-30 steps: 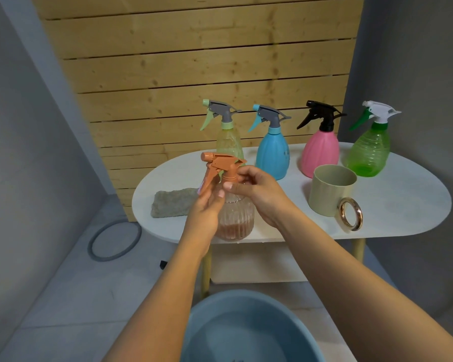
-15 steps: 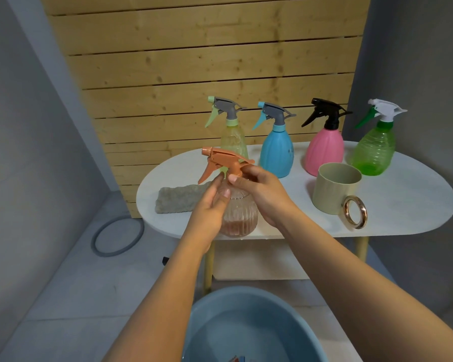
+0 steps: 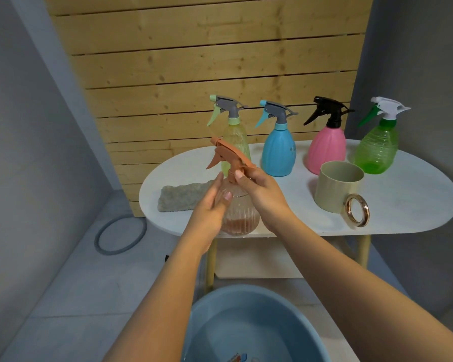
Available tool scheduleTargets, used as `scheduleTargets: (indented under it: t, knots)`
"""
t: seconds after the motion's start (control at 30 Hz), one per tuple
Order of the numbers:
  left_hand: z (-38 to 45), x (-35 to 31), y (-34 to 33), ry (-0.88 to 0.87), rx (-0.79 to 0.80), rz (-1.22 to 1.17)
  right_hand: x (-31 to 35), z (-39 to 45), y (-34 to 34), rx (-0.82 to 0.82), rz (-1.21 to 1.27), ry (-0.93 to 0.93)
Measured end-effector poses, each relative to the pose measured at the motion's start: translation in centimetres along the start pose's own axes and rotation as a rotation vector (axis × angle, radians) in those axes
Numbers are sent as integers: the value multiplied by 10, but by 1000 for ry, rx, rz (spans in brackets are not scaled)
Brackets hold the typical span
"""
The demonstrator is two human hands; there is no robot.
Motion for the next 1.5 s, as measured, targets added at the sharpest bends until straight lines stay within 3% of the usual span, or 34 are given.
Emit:
scheduleTargets:
  t: [0.13,0.4,0.53,0.67,0.87,1.03,1.23,1.4,1.5]
  knots:
    - [0,0,0,-7,-8,9,2,0,4,19,-15,11]
    - [1,1,0,-9,0,21,1,1,-2,-135,138,3]
    - [1,2,1,1,-11,30,0,0,-5,-89,-42,17]
    - [2,2,0,4,-13,36,1,1,3,4,15,-13]
    - [2,1,1,4,2,46,2,5,6,-92,12,-47]
    - [1,0,1,7,-1,56,6,7,5,136,125,-53]
    - [1,1,2,0,7,45,4,9,0,-43,24,-30]
    - [1,1,2,-2,-11,60,7,6,4,171,12,-28]
    - [1,0,2,1,-15,78,8,9,6,64,-139,24]
Point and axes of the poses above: each hand's wrist, its own z-axis towards the middle knuckle, its own y-axis out of the back of the hand, x = y × z, the point moved 4 cm from there along z, towards the middle knuckle, and after that the axes turned 5 degrees about -y, right-handed, at the moved point
